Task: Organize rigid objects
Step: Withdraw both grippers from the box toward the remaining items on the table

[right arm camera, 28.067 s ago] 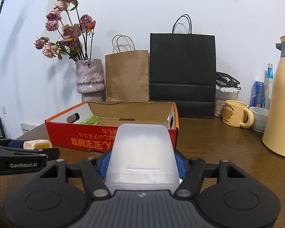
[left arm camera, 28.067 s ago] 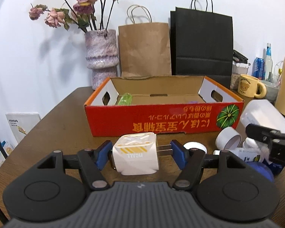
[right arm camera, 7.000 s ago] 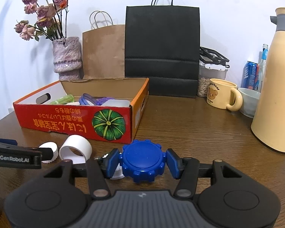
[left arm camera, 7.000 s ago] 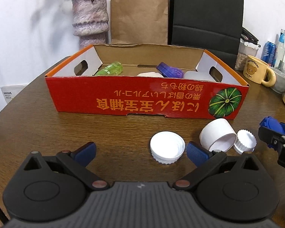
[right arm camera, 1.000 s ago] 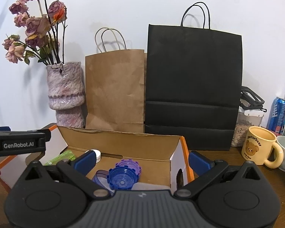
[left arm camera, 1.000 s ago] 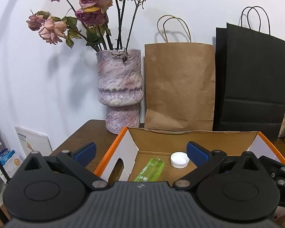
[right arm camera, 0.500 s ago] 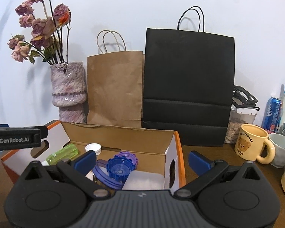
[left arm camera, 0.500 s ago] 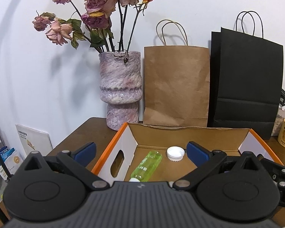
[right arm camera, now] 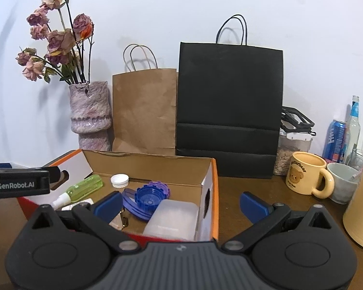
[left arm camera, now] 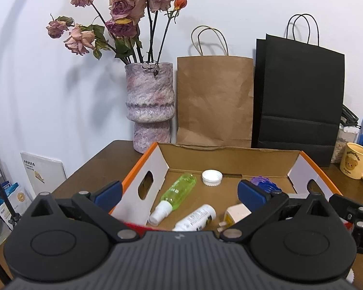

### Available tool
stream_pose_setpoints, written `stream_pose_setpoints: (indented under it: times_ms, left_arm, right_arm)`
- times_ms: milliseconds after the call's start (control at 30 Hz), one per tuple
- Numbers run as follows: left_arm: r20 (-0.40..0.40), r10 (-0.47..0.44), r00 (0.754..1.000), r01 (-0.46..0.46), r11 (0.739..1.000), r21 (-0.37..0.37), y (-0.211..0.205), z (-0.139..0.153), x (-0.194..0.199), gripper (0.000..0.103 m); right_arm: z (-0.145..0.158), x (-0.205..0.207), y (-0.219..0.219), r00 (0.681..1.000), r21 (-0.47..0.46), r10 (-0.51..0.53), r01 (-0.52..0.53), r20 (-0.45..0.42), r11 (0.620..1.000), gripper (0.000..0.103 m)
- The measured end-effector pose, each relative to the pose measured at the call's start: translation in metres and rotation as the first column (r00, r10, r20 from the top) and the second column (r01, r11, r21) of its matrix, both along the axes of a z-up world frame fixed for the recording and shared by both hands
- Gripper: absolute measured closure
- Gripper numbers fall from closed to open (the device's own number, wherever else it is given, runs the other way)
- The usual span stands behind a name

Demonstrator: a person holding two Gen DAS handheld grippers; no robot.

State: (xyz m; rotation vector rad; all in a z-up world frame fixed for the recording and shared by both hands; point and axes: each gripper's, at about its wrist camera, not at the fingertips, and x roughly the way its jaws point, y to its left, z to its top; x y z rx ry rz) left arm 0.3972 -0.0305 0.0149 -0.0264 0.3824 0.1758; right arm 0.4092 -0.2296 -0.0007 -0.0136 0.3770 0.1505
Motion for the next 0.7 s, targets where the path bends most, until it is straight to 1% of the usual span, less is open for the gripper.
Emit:
stream_pose_setpoints:
  times_ms: [533, 700]
  left_arm:
    - [-0.03, -0.019, 0.999, 0.019, 1.0, 0.002, -0.027, -0.007, -0.046, 0.0]
    - [-0.038, -0.027, 0.999, 0.027, 1.0, 0.003, -0.038, -0.011, -0.059, 0.0]
  right_arm:
    - [-0.001, -0.048, -0.036, 1.0, -0.003, 0.0, 0.0, -0.015, 1.0, 0.0]
    - [-0.006, -0.059, -0.046, 1.0, -0.01, 0.006, -0.006, -0.028, 1.0, 0.0]
